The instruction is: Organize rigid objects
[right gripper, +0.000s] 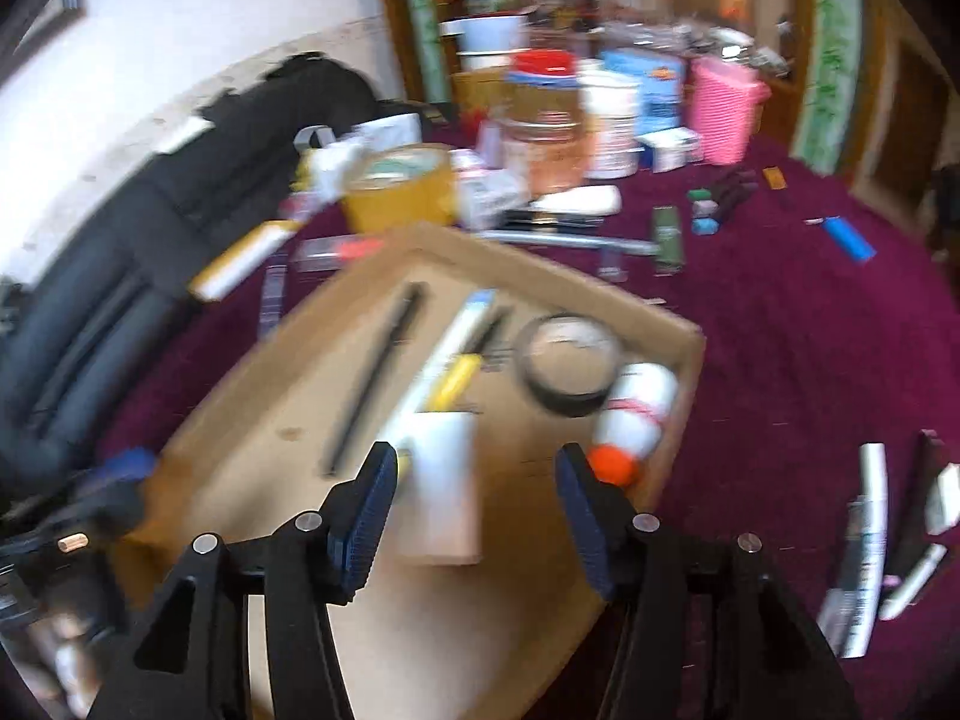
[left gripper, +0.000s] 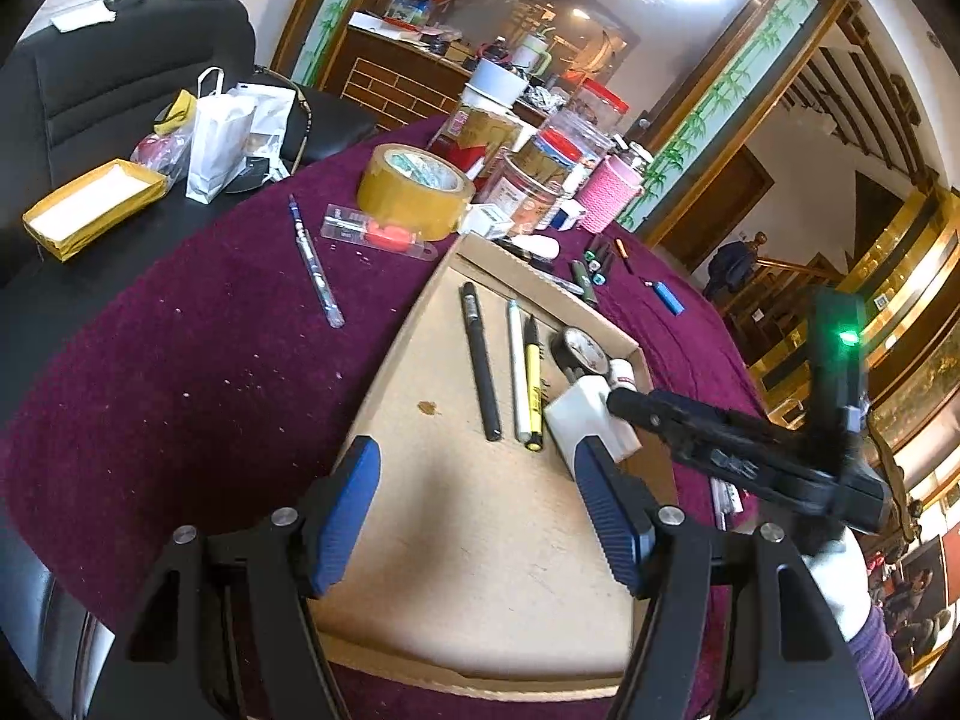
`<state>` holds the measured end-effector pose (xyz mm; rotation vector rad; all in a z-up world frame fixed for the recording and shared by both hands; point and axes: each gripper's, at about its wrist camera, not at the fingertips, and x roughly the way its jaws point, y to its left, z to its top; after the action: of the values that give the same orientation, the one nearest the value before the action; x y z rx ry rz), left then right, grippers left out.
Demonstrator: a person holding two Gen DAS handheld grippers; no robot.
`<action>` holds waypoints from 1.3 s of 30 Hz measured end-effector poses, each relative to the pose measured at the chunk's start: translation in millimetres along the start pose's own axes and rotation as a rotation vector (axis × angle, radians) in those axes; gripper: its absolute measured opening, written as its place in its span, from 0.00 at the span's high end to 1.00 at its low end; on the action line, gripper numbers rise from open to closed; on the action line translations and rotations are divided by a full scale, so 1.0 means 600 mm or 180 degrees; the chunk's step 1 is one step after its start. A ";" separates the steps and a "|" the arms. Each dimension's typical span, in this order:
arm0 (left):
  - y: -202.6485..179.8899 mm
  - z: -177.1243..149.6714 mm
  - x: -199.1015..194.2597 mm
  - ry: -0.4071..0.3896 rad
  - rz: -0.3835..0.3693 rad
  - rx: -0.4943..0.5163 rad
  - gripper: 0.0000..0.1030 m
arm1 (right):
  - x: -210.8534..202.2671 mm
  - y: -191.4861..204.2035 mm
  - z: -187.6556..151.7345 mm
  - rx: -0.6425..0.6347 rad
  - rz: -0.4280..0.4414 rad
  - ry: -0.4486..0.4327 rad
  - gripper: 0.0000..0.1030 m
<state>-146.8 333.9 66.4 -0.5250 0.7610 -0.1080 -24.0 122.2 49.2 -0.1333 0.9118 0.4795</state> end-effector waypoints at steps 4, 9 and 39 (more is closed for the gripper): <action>-0.017 0.001 0.000 0.0001 -0.0032 0.0089 0.35 | 0.001 -0.049 0.002 0.0224 -0.0258 -0.0004 0.42; -0.053 0.004 0.001 -0.0028 -0.0201 0.0238 0.33 | -0.041 -0.107 -0.014 0.0517 -0.0077 -0.0227 0.41; -0.421 -0.165 0.152 0.0603 -0.1381 0.1277 0.25 | -0.332 -0.424 -0.406 0.2360 -0.1213 -0.0798 0.24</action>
<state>-124.9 48.8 73.1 -0.2902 0.7743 -0.7070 -188.5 -247.0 34.3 0.4159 0.7441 -0.2090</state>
